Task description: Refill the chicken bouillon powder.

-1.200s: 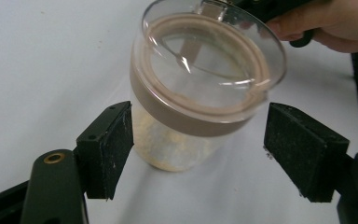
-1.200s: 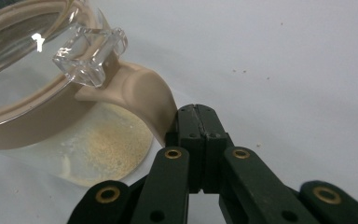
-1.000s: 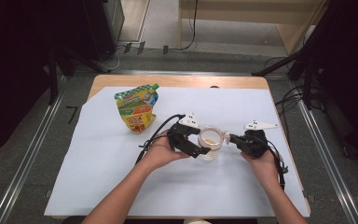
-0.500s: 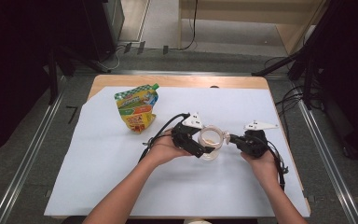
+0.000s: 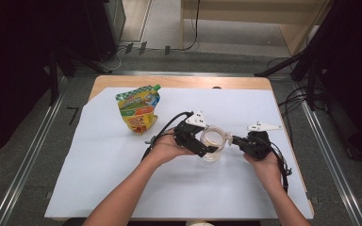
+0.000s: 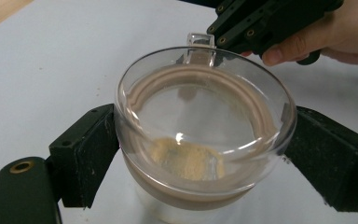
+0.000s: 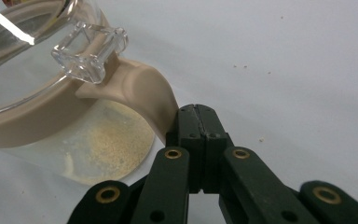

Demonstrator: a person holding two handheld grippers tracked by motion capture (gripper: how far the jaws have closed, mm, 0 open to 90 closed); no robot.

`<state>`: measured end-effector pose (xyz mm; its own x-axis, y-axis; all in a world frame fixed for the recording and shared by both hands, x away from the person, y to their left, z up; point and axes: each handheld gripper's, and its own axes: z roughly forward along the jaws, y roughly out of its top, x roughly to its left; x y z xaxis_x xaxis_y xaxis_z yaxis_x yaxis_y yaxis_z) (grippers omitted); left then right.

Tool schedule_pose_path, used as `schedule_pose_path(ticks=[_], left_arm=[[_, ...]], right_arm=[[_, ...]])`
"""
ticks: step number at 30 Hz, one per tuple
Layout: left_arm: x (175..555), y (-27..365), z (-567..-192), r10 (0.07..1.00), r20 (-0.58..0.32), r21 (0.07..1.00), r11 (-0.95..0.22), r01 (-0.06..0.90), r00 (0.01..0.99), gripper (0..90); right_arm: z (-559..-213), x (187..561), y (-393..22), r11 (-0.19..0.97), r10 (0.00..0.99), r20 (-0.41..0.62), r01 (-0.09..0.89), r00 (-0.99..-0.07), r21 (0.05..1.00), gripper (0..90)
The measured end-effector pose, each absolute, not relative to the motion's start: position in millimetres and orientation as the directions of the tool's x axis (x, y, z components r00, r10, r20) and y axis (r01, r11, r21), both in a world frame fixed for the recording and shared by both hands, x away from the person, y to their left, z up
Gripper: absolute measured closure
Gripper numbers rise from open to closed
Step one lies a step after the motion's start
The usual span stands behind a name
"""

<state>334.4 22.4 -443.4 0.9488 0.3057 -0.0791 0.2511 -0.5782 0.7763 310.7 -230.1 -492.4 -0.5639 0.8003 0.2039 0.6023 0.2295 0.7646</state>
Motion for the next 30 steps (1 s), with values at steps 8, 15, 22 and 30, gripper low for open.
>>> schedule_pose_path(ticks=[8, 15, 22, 30], left_arm=[[336, 23, -440, 0.299, -0.09, 0.778, -0.575, 0.255, 0.95, 13.1], [340, 22, -426, 0.287, -0.128, 0.779, -0.563, 0.275, 0.949, 13.6], [340, 16, -417, 0.291, -0.11, 0.76, -0.592, 0.269, 0.951, 13.8], [344, 6, -404, 0.28, -0.101, 0.748, -0.611, 0.258, 0.955, 13.7]], right_arm=[[-492, 311, -230, 0.237, 0.799, 0.197, 0.599, -0.568, 0.765, 90.0], [-493, 311, -230, 0.235, 0.799, 0.199, 0.6, -0.567, 0.765, 90.0], [-491, 310, -230, 0.231, 0.801, 0.196, 0.594, -0.565, 0.771, 90.0], [-491, 310, -231, 0.224, 0.798, 0.207, 0.597, -0.566, 0.77, 90.0]])
